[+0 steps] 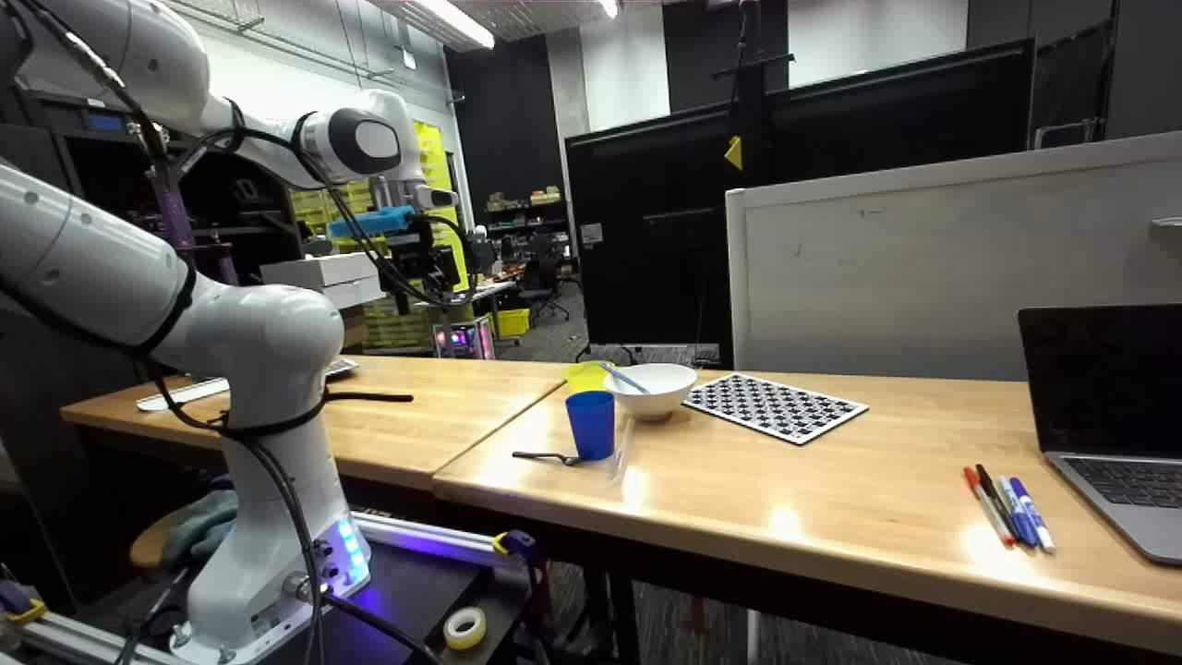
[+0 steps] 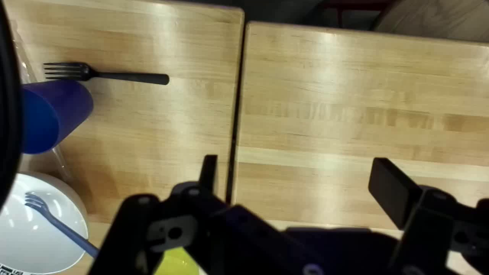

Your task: Move the black cloth to the right

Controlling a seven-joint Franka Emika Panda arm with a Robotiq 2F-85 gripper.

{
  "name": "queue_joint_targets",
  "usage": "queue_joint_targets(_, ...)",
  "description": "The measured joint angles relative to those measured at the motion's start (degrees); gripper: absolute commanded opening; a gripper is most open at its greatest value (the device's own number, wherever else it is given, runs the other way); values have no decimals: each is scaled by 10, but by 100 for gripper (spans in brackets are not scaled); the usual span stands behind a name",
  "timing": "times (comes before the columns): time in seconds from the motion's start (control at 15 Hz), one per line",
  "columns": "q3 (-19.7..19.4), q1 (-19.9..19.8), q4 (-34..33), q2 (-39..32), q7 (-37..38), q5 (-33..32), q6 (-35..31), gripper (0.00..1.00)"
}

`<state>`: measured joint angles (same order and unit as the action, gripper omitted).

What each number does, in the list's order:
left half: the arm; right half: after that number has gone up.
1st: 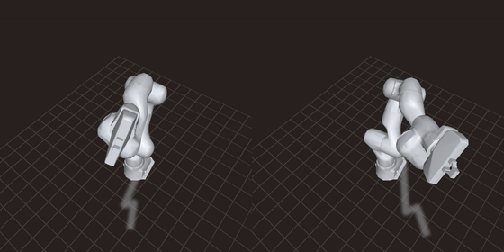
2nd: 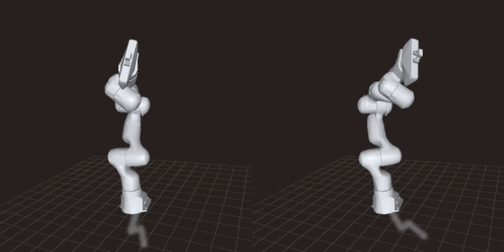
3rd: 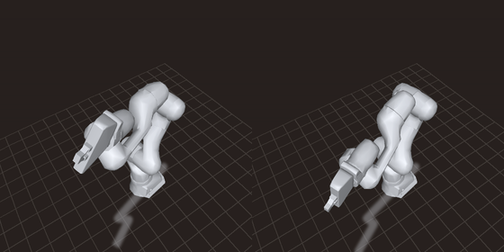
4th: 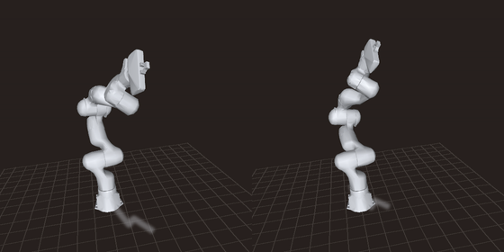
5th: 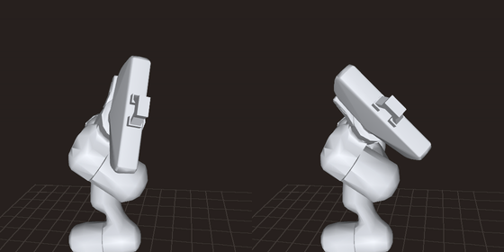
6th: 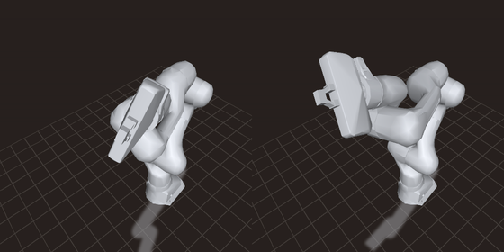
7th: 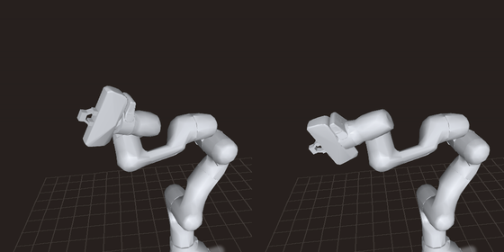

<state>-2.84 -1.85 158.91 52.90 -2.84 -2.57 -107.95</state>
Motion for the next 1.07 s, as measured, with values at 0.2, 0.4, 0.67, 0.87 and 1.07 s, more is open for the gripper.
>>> queue_joint_targets(0.2,0,0,0,0,0,0,0,100)
queue_joint_targets(0.4,0,0,0,0,0,0,0,100)
queue_joint_targets(0.67,0,0,0,0,0,0,0,100)
queue_joint_targets(0.87,2,6,-3,-4,0,1,-6,100)
queue_joint_targets(1.07,15,29,-20,-24,-1,2,-27,100)
